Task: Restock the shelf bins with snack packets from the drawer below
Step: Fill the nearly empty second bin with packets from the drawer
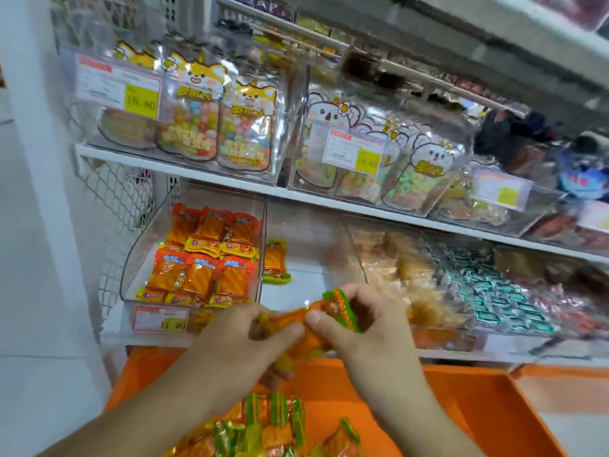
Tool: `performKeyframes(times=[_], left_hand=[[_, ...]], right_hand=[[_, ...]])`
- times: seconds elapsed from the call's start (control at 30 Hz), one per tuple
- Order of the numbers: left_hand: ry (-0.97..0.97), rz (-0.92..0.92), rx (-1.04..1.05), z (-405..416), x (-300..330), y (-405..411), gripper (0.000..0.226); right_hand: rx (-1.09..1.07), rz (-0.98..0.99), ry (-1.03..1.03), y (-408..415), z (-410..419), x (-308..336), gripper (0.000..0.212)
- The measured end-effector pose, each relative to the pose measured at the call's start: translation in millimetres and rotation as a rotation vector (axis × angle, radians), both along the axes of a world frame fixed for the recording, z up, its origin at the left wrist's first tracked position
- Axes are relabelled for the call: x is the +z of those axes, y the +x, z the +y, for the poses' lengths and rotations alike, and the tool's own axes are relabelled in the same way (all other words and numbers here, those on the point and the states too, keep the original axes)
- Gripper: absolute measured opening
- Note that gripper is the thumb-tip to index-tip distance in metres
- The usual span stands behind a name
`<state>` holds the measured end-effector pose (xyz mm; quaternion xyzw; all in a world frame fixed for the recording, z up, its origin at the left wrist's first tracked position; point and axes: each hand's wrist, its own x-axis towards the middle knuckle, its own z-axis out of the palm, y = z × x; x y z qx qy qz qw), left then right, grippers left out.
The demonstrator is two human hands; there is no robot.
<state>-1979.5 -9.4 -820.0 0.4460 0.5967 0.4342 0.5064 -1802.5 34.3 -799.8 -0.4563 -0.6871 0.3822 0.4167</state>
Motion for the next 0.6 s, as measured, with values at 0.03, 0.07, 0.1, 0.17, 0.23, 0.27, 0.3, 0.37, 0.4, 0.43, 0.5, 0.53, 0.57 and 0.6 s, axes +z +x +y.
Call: performKeyframes(times=[0.03, 0.07, 0.1, 0.17, 0.23, 0.27, 0.3, 0.37, 0.4, 0.43, 0.5, 0.53, 0.57, 0.6], left_hand=[[0.002, -0.057, -0.008, -4, 0, 0, 0.019], [0.003, -0.102, -0.021, -7, 0, -1, 0.016], [0.002, -0.130, -0.035, -10, -1, -3, 0.014], [0.018, -0.155, -0.054, -16, 2, -6, 0.016], [0.053, -0.196, -0.058, -19, 4, -6, 0.018], [0.066, -0.225, -0.047, -19, 6, -6, 0.018], [0.072, -0.252, -0.027, -18, 6, -6, 0.018], [0.071, -0.303, 0.033, -16, 4, -7, 0.016], [0.061, -0.328, 0.064, -15, 3, -7, 0.016], [0.052, -0.340, 0.090, -14, 3, -7, 0.016], [0.035, -0.345, 0.142, -11, 2, -7, 0.016], [0.032, -0.342, 0.172, -10, 1, -8, 0.017], [0.033, -0.327, 0.195, -8, 0, -9, 0.018], [0.036, -0.296, 0.204, -6, -1, -10, 0.019]], right_hand=[[-0.036, 0.055, -0.045, 5, -4, -5, 0.023], [-0.070, 0.114, -0.094, 9, -7, -8, 0.019], [-0.096, 0.164, -0.134, 14, -7, -9, 0.015], [-0.080, 0.248, -0.199, 22, -7, -9, 0.012], [-0.022, 0.315, -0.253, 27, -6, -9, 0.014], [-0.003, 0.334, -0.273, 29, -6, -8, 0.015], [0.008, 0.343, -0.286, 31, -4, -10, 0.013], [0.051, 0.341, -0.333, 36, -1, -12, 0.016], [0.080, 0.319, -0.356, 39, 1, -13, 0.023], [0.095, 0.272, -0.359, 42, 4, -16, 0.031], [0.105, 0.120, -0.329, 44, 7, -20, 0.038], [0.117, 0.048, -0.309, 45, 6, -21, 0.035], [0.132, -0.006, -0.285, 44, 5, -21, 0.029], [0.137, -0.054, -0.252, 43, 3, -21, 0.026]])
